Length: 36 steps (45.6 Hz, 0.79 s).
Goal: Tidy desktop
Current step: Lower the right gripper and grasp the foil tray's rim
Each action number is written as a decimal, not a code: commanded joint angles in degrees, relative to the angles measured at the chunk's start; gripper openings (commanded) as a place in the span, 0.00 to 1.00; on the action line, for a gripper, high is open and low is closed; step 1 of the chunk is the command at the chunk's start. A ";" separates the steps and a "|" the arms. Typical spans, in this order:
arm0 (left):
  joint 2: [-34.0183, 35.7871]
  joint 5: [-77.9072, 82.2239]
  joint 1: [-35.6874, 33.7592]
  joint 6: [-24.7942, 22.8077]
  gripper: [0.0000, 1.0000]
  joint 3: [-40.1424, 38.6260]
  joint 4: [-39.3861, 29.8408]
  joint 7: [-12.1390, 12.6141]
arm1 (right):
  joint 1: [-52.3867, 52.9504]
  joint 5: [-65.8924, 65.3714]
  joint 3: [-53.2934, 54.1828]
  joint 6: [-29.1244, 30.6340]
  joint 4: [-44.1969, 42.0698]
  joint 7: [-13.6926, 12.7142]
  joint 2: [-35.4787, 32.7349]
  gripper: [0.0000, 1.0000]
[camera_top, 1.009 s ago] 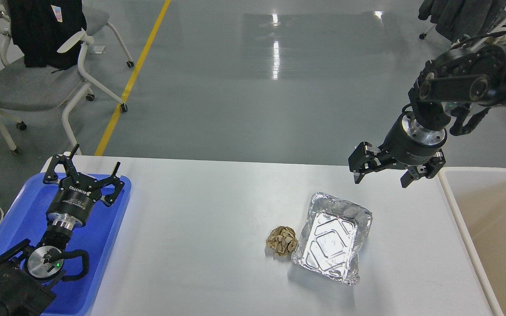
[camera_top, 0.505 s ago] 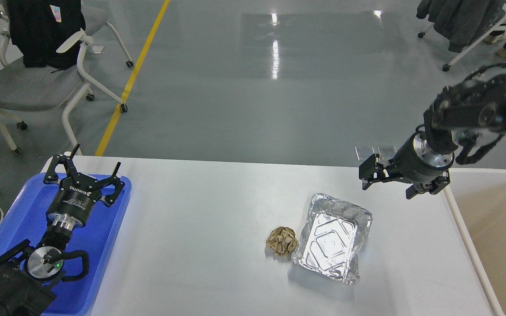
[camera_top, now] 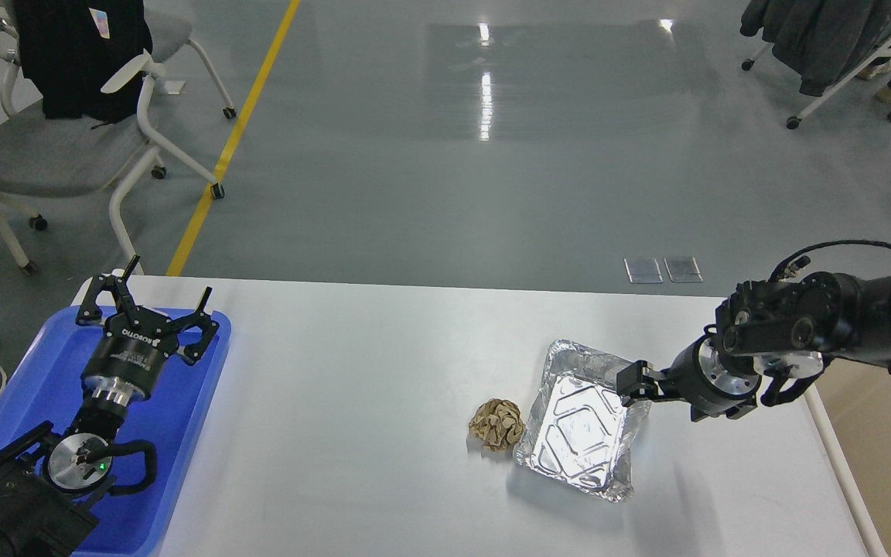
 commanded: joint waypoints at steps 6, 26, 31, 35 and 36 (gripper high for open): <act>0.00 0.00 0.00 0.00 0.99 0.00 0.01 0.01 | -8.56 -3.33 4.56 -5.77 -2.08 0.05 0.15 0.99; 0.00 0.00 0.00 0.00 0.99 0.00 0.01 0.01 | -14.18 -5.09 5.35 -10.34 -7.26 0.32 2.69 0.95; 0.00 0.00 0.00 0.00 0.99 0.00 0.01 0.01 | -16.29 -8.95 6.06 -11.92 -8.32 0.32 3.05 0.87; 0.00 0.00 0.00 0.00 0.99 0.00 0.01 0.01 | -17.17 -10.19 6.50 -12.63 -8.41 0.32 3.05 0.80; 0.00 0.00 0.00 0.00 0.99 0.00 0.01 0.01 | -17.26 -10.19 6.50 -12.72 -8.41 0.32 3.05 0.74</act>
